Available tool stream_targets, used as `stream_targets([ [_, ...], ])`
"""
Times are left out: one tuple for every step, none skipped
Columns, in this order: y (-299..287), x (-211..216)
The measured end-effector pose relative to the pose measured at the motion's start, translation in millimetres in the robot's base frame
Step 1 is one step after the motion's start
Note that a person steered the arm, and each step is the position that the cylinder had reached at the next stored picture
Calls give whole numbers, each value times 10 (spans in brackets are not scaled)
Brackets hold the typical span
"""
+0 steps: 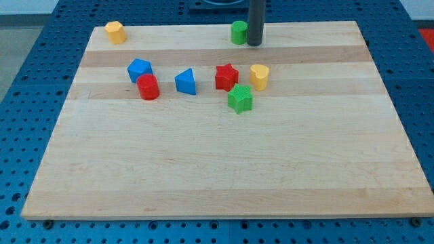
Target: Place the green circle diagonal to the cube
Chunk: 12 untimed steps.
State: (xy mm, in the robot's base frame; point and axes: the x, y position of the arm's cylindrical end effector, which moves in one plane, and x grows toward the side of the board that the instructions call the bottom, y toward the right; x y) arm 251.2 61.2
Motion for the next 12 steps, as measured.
stream_targets([
  [-107, 0],
  [-107, -20],
  [-107, -49],
  [-128, -77],
  [-171, -99],
  [-255, -109],
  [-425, -96],
  [-609, -96],
  [-792, -96],
  [-909, -96],
  [-910, -154],
  [-919, -259],
])
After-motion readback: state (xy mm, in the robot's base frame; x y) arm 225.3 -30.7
